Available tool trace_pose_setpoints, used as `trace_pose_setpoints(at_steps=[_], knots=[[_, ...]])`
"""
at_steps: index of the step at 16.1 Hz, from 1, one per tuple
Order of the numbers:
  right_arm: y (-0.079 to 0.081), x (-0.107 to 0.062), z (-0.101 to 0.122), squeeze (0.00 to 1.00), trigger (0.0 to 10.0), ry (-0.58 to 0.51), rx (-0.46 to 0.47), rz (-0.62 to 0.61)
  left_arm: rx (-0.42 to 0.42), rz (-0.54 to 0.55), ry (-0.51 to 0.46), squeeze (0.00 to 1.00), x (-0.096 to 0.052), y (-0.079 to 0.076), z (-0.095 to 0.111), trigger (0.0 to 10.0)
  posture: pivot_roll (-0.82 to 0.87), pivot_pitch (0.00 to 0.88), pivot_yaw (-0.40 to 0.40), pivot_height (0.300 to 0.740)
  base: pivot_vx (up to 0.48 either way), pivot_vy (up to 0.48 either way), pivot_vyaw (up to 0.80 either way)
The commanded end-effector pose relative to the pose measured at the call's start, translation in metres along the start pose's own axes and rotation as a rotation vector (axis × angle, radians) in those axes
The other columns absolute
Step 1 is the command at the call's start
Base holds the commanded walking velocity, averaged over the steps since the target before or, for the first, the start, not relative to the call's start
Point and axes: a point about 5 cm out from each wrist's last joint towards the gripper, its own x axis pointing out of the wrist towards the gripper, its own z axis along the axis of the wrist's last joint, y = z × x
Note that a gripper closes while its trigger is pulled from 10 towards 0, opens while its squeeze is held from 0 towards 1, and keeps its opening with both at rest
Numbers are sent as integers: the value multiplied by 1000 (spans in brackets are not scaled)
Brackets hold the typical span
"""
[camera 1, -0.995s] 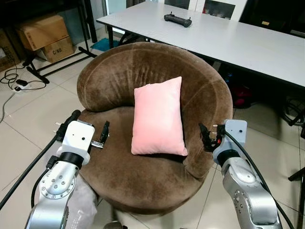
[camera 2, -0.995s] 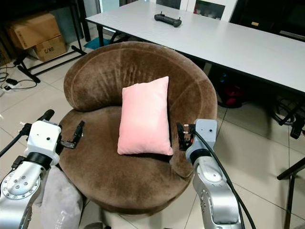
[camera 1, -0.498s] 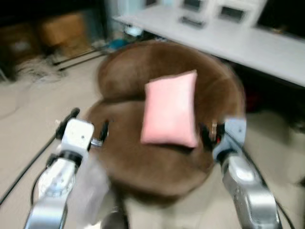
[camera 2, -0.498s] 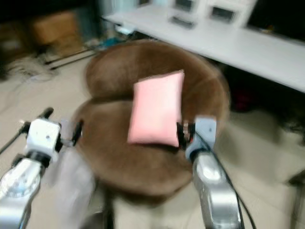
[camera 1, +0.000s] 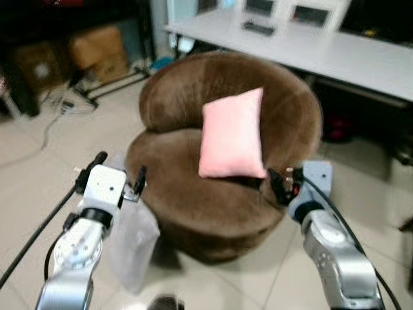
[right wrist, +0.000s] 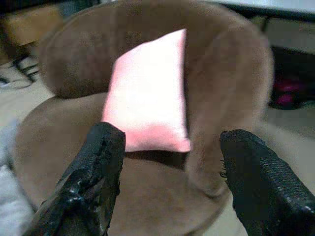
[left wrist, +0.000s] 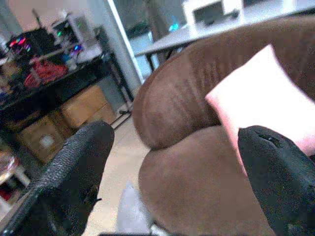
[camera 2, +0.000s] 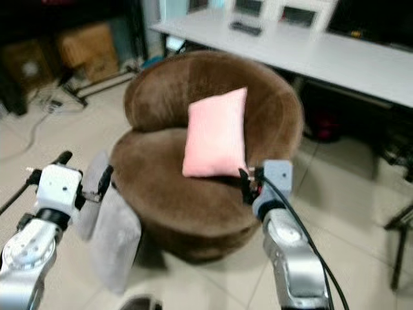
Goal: Move the pillow to the sofa from floor
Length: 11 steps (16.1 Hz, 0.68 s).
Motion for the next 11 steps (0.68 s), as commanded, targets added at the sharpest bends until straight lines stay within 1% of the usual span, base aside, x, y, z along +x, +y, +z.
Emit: trace_pose_setpoints(at_steps=[1, 3, 4, 11], knots=[[1, 1, 5, 0, 10000, -22, 1, -1, -5, 8, 17, 0, 0, 2, -2, 10000, 84, 0, -35, 740, 0, 322, 0], [1, 2, 5, 0, 10000, -27, 5, 0, -6, 9, 18, 0, 1, 3, -2, 10000, 86, 0, -34, 740, 0, 412, 0], [3, 2, 5, 0, 10000, -26, 14, 20, -5, 9, 17, 0, 1, 3, -2, 10000, 86, 0, -34, 740, 0, 420, 0], [2, 4, 7, 0, 10000, -31, -9, 19, -5, 9, 15, 0, 3, 3, 0, 10000, 84, 0, -34, 740, 0, 417, 0]])
